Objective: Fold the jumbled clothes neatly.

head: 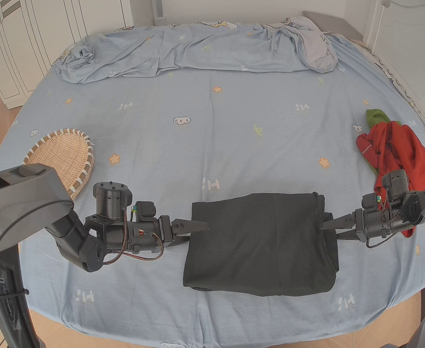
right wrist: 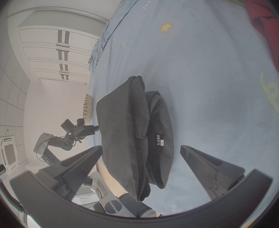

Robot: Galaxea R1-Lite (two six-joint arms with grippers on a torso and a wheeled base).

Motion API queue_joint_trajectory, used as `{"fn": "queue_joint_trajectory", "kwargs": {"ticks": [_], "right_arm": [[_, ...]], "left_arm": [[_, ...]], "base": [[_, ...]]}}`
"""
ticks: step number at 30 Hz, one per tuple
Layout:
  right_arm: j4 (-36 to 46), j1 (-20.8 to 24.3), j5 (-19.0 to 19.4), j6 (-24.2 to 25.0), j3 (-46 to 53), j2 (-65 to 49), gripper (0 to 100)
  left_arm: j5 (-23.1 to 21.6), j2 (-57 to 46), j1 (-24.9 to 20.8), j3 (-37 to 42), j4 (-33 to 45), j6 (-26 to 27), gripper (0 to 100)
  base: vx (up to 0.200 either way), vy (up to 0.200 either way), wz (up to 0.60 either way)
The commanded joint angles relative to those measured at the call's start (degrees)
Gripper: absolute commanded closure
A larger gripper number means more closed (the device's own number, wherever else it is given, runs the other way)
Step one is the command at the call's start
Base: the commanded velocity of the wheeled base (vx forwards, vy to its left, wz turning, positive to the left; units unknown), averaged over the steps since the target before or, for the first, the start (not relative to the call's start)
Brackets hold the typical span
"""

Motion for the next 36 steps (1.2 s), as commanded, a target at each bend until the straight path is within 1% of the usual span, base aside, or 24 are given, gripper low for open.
{"fn": "queue_joint_trajectory", "kwargs": {"ticks": [1, 6, 11, 13, 20, 26, 34, 36], "right_arm": [[0.03, 0.76, 0.07, 0.12, -0.35, 0.58, 0], [0.03, 1.72, -0.02, 0.21, -0.61, 0.49, 0], [0.12, 3.22, -0.10, 0.29, -1.49, 0.58, 0], [0.03, 4.27, -0.10, 0.38, -1.67, 0.93, 0], [0.03, 7.26, -0.10, 0.73, -2.46, 3.04, 0], [-0.40, 9.81, -0.10, 1.26, -4.13, 5.94, 0], [-0.05, 10.86, -0.02, 2.14, -7.91, 8.05, 0], [-0.32, 11.30, 1.74, 2.76, -7.91, 8.40, 0]], "left_arm": [[-0.04, 0.72, 0.42, 0.73, 0.15, 0.02, 0], [-0.22, 0.63, 0.69, 1.52, 0.06, 0.02, 0], [-3.12, 0.54, -0.19, 1.26, 0.06, -0.16, 0], [-4.17, 0.89, -1.25, 0.21, 0.06, -0.34, 0], [-4.17, 4.41, -4.23, -4.98, 0.24, -0.86, 0], [-4.26, 6.78, -5.82, -8.58, 0.06, -4.20, 0], [-5.84, 7.83, -6.96, -10.78, 0.06, -6.14, 0], [-7.25, 7.92, -7.22, -10.78, -0.03, -6.40, 0]], "base": [[0.000, 0.000, 0.00], [0.000, 0.000, 0.00], [0.000, 0.000, 0.00], [0.000, 0.000, 0.00], [0.000, 0.000, 0.00], [0.000, 0.000, 0.00], [0.000, 0.000, 0.00], [0.000, 0.000, 0.00]]}}
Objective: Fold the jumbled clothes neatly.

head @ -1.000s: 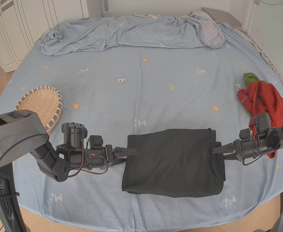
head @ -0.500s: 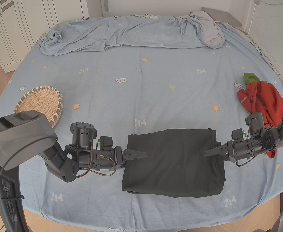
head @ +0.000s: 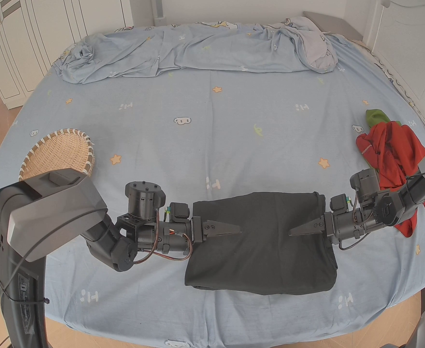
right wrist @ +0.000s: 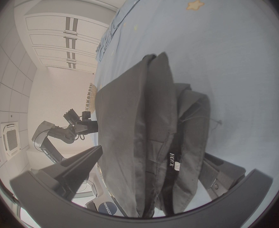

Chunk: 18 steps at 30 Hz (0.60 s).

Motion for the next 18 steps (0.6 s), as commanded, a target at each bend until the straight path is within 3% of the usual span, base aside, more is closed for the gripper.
{"fn": "queue_joint_trajectory", "kwargs": {"ticks": [1, 5, 18], "right_arm": [[-0.19, 0.65, 2.17, 0.28, -0.53, 1.49, 0], [-0.11, 0.91, 3.14, 0.54, -0.71, 1.49, 0], [-0.11, 2.76, 3.23, 0.46, -0.44, 1.58, 0]], "left_arm": [[-1.86, 0.90, -0.56, -0.44, -0.03, -0.20, 0], [-4.41, 0.90, -1.00, -0.44, -0.03, -0.28, 0], [-4.32, 4.94, -3.81, -4.49, 0.06, -0.72, 0]], "base": [[0.000, 0.000, 0.00], [0.000, 0.000, 0.00], [0.000, 0.000, 0.00]]}}
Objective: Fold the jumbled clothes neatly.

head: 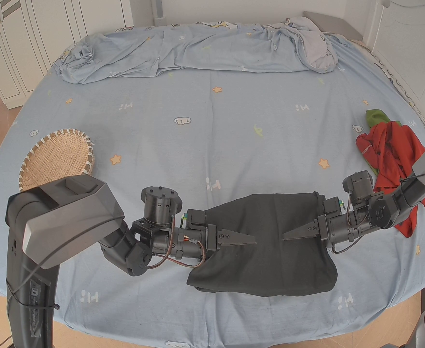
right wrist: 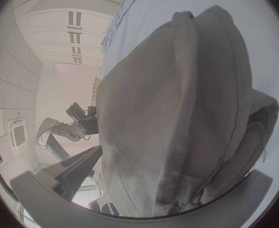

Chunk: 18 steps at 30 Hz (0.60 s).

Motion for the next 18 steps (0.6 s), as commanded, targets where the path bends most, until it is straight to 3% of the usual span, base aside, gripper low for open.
{"fn": "queue_joint_trajectory", "kwargs": {"ticks": [1, 2, 11, 18], "right_arm": [[0.05, 0.29, -0.04, 0.02, -0.13, 0.38, 0], [0.05, 0.29, -0.04, 0.11, -0.30, 0.56, 100], [0.05, 0.29, -0.13, 0.11, -0.74, 1.00, 100], [0.05, 0.38, -0.04, 0.02, -0.66, 0.56, 100]], "left_arm": [[0.18, 2.10, -0.36, -1.66, 0.02, -1.04, 0], [0.26, 2.46, -0.36, -2.10, -0.06, -2.00, 100], [0.35, 2.46, 0.34, -3.42, -2.96, -3.94, 100], [-0.70, -0.62, 0.43, -0.25, -4.99, -10.18, 100]], "base": [[0.000, 0.000, 0.00], [0.000, 0.000, 0.00], [0.000, 0.000, 0.00], [0.000, 0.000, 0.00]]}}
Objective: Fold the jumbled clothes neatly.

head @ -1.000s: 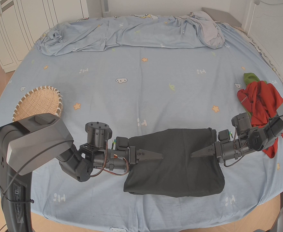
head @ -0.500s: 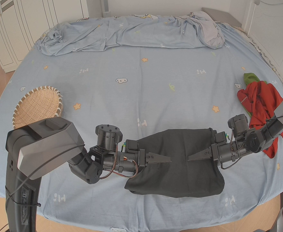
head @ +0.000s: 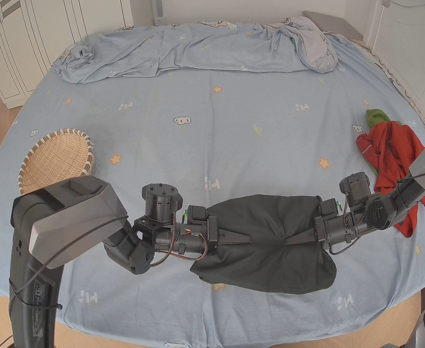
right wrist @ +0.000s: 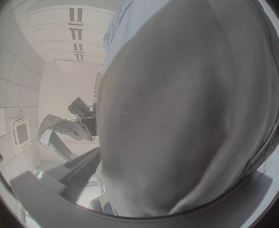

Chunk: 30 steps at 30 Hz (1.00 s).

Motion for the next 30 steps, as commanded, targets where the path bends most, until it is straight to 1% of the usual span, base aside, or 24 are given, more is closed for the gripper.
{"fn": "queue_joint_trajectory", "kwargs": {"ticks": [1, 2, 4, 5, 7, 9, 13, 15, 20, 22, 24, 25, 30], "right_arm": [[-0.03, 0.08, 0.02, -0.09, 0.18, -0.45, 100], [-0.03, 0.08, -0.07, -0.09, 0.26, -0.54, 100], [-0.03, 0.17, -0.07, -0.18, 0.35, -0.63, 100], [-0.03, 0.17, -0.07, -0.18, 0.44, -0.72, 100], [-0.03, 0.25, -0.07, -0.09, 0.44, -1.16, 100], [-0.03, 0.43, -0.07, 0.00, 0.44, -1.77, 100], [0.41, 1.13, -0.07, 0.26, 0.44, -5.29, 100], [0.32, 1.48, -0.07, 1.05, 0.53, -6.61, 100], [0.32, 1.48, -0.07, 2.54, 0.70, -9.95, 100], [0.41, 1.48, -0.07, 2.54, 0.88, -10.91, 100], [0.41, 1.48, -0.07, 2.63, 1.06, -11.53, 100], [0.41, 1.48, -0.07, 2.63, 1.06, -11.79, 100], [0.41, 1.48, -0.07, 2.63, 0.97, -11.88, 100]], "left_arm": [[-1.98, -2.42, -0.01, 3.20, -3.25, -0.57, 100], [-2.95, -2.33, -0.01, 3.82, -5.54, -0.66, 100], [-3.12, -1.71, -0.45, 4.08, -11.16, -2.42, 100], [-3.82, -1.45, -0.45, 4.25, -13.53, -4.35, 100], [-5.14, -1.27, -0.19, 3.90, -15.47, -9.10, 100], [-5.05, -1.27, -0.27, 4.34, -16.35, -10.68, 100], [-6.02, -0.04, 0.87, 7.15, -21.36, -8.57, 100], [-7.25, 0.84, 1.31, 8.39, -25.05, -8.83, 100], [-7.34, -1.19, 1.48, 11.29, -26.72, -8.83, 100], [-8.22, -2.15, 2.01, 12.25, -26.98, -8.83, 100], [-9.36, -3.21, 2.80, 13.83, -28.83, -8.57, 100], [-10.33, -3.21, 3.86, 15.59, -31.81, -8.48, 100], [-10.59, -5.49, 4.47, 18.58, -31.81, -8.04, 100]], "base": [[0.000, 0.000, 0.00], [0.000, 0.000, 0.00], [0.000, 0.000, 0.00], [0.000, 0.000, 0.00], [0.000, 0.000, 0.00], [0.000, 0.000, 0.00], [0.000, 0.000, 0.00], [0.000, 0.000, 0.00], [0.000, 0.000, 0.00], [0.000, 0.000, 0.00], [0.000, 0.000, 0.00], [0.000, 0.000, 0.00], [0.000, 0.000, 0.00]]}}
